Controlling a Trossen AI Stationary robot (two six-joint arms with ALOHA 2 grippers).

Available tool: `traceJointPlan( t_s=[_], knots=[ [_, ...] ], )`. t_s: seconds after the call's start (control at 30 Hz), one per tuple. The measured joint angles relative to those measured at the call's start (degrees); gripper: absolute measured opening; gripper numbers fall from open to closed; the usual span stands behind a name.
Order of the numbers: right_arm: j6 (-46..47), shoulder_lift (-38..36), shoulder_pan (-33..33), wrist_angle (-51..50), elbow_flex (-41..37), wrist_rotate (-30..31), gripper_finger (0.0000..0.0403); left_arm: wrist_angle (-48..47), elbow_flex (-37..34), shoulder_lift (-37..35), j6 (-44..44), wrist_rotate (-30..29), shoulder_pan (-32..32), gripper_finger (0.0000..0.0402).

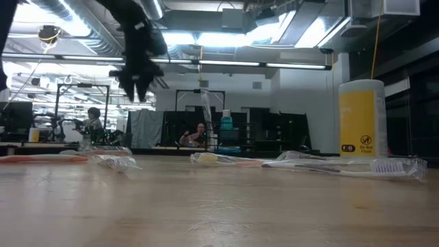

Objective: Pick & Place toothbrushing station
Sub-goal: Put the orange toothbrush into the black wire organizer bin

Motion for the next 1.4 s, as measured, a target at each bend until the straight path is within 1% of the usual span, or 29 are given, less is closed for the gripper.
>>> traceJointPlan(
  t_s=[0.23, 0.33, 0.4, 0.67, 0.83, 1.0, 1.1, 1.17, 1.27, 1.4],
  knots=[
    [-0.4, 0.0, 0.0, 0.0, 0.0, 0.0, 0.0242, -0.2, -5.5, 7.4, 0.0, -0.1, -0.9, 0.0190],
    [0.0, 0.0, 0.2, 0.0, 0.0, 0.0, 0.0242, 0.1, -7.7, 9.3, -0.2, -3.6, -1.4, 0.0191],
    [0.0, 0.0, 0.6, 0.0, 0.0, 0.4, 0.0242, 1.2, -9.3, 9.4, -0.1, -4.7, -1.4, 0.0190],
    [0.0, 0.0, 1.8, 0.0, 0.0, 2.7, 0.0242, 6.3, -15.4, 9.4, -0.7, -2.3, -0.2, 0.0191],
    [0.3, 0.0, 2.6, 0.1, 0.0, 3.4, 0.0242, 9.1, -17.5, 9.4, -1.2, -1.8, 0.3, 0.0187],
    [0.4, 0.0, 2.7, 1.0, 0.0, 3.5, 0.0242, 11.3, -19.2, 9.4, -2.5, 0.7, 1.6, 0.0176],
    [0.4, 0.0, 3.0, 1.5, 0.0, 3.5, 0.0242, 11.7, -19.6, 9.4, -2.6, 0.7, 2.5, 0.0158],
    [0.4, 0.1, 3.0, 1.7, 0.0, 3.5, 0.0242, 11.8, -20.0, 9.4, -2.6, 1.0, 3.2, 0.0137],
    [0.3, 0.1, 3.2, 1.7, 0.0, 3.5, 0.0242, 11.9, -21.2, 9.4, -2.6, 1.5, 4.4, 0.0094],
    [-0.2, 0.2, 3.4, 1.7, 0.0, 3.5, 0.0242, 11.6, -23.5, 9.3, -2.6, 6.1, 5.5, 0.0025]
  ],
)
